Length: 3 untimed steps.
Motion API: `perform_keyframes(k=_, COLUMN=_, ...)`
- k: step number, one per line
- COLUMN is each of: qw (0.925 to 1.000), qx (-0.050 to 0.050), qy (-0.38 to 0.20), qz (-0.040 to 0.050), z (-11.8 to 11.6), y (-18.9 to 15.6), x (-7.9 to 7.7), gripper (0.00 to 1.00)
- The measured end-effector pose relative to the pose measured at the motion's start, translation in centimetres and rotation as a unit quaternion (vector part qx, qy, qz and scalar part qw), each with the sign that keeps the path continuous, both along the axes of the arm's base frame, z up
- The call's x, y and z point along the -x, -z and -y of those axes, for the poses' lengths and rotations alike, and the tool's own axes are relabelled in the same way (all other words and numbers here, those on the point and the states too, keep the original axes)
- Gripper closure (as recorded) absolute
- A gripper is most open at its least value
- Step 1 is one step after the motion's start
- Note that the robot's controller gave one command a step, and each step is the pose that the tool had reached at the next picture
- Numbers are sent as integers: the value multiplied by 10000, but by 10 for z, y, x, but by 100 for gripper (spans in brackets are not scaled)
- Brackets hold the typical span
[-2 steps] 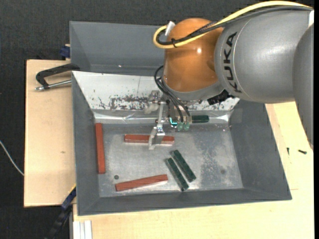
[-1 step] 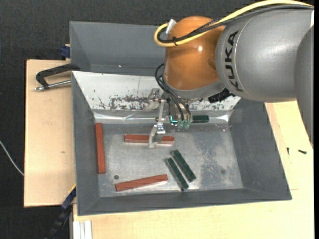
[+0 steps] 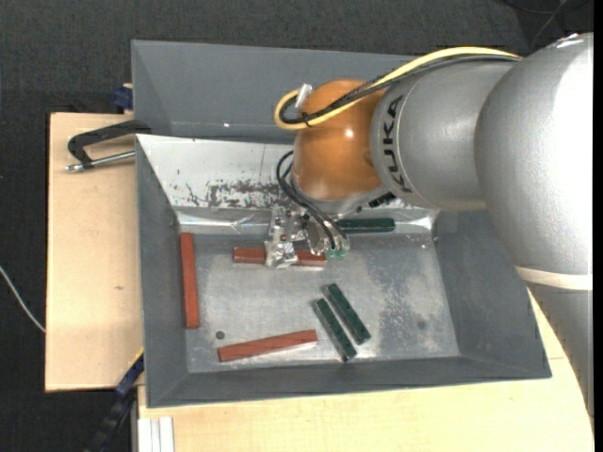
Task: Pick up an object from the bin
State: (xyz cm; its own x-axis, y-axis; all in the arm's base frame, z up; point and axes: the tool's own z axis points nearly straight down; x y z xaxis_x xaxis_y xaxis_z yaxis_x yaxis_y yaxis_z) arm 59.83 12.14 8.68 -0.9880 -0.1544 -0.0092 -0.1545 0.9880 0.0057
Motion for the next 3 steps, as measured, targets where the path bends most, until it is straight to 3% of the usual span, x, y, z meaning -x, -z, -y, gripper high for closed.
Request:
perform_keyframes(k=2, qw=10000, qx=-1, qy=-3, qz=39, z=0, y=-3, x=2, gripper=100)
perform_keyframes(k=3, qw=9998, qx=26, qy=-192, qz=-33, z=-3, y=-48, x=5, gripper=100)
